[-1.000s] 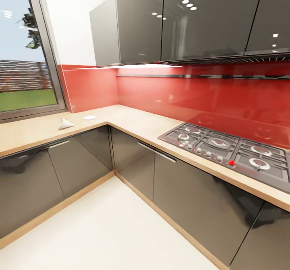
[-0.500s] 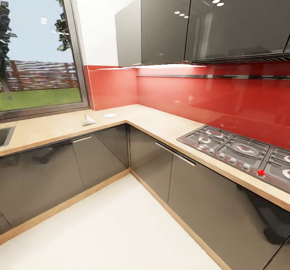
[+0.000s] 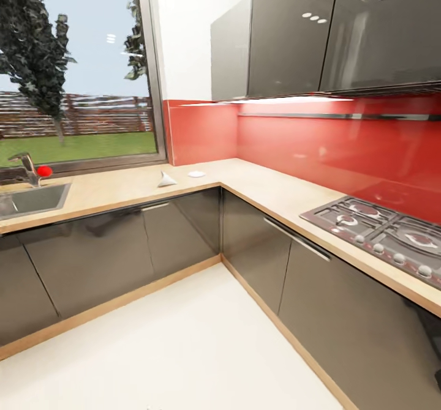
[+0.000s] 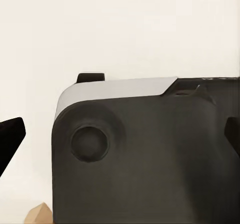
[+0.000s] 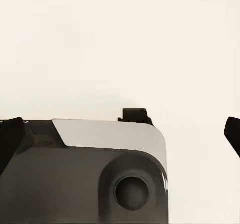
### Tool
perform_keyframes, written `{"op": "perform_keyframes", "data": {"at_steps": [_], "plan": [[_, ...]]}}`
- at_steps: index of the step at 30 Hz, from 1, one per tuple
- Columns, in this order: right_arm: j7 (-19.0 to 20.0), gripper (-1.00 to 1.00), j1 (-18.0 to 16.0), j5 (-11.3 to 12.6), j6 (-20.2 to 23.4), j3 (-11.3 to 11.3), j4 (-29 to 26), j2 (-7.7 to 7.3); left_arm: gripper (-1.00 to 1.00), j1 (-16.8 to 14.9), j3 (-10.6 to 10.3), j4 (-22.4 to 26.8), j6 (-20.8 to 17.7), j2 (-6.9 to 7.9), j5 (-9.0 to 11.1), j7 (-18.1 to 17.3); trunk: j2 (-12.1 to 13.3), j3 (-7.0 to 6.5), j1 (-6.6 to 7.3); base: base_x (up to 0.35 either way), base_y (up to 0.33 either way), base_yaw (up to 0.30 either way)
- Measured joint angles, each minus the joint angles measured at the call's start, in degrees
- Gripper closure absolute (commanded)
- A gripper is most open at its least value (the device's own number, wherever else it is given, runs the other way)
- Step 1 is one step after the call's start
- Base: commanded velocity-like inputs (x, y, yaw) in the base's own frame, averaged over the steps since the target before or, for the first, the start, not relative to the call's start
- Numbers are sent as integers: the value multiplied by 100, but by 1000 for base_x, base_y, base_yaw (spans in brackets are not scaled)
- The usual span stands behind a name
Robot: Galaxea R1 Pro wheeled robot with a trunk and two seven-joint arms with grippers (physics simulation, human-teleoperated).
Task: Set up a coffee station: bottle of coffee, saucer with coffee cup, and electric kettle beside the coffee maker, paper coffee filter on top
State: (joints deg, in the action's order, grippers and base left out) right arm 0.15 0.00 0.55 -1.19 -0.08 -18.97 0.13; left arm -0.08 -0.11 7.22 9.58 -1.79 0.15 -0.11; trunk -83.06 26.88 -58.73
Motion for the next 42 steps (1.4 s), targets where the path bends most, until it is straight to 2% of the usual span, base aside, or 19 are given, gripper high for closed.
{"op": "perform_keyframes", "data": {"at_steps": [6, 8, 9, 11, 14, 16, 20, 27, 34, 42], "plan": [[0, -100, 0, 0, 0, 0, 0, 0, -100, 0, 5, 17, 35, -53, 33, -18, 0, 0, 0, 0, 0, 296], [1, -100, 0, 0, 0, 0, 0, -2, -100, 0, 13, 107, 38, -78, 105, -20, 0, 0, 0, 0, 0, 296], [1, -100, 0, 0, 0, 0, 0, -1, -100, -1, 16, 211, 40, -91, 198, -20, 0, 0, 0, 0, 0, 296], [1, -100, 0, 0, 0, 0, 0, 0, -100, 0, 17, 430, 47, -130, 512, -26, 0, 0, 0, 0, 0, 296], [1, -100, 0, 0, 0, 0, 0, 1, -100, 0, 13, 524, 49, -165, 742, -28, 0, 0, 0, 0, 0, 296], [0, -100, 0, 0, 0, 0, 0, 0, -100, 0, 17, 551, 50, -174, 802, -29, 0, 0, 0, 0, 0, 296], [1, -100, 0, 0, 0, 0, 1, 1, -100, 0, 20, 608, 50, -173, 834, -29, 0, 0, 1, 49, 0, 296], [-1, -100, 0, 0, 0, 0, 1, -1, -100, 0, 21, 655, 55, -175, 849, -23, 0, 0, 4, 304, -20, 296], [1, -100, 0, 0, 0, 0, 0, 2, -100, 0, 21, 656, 68, -176, 848, -21, 0, 0, 2, 274, -186, 296], [1, -100, 0, 0, 0, 0, 0, -1, -100, 0, 21, 662, 66, -180, 844, -26, 0, 0, 0, 63, -92, 296]]}}
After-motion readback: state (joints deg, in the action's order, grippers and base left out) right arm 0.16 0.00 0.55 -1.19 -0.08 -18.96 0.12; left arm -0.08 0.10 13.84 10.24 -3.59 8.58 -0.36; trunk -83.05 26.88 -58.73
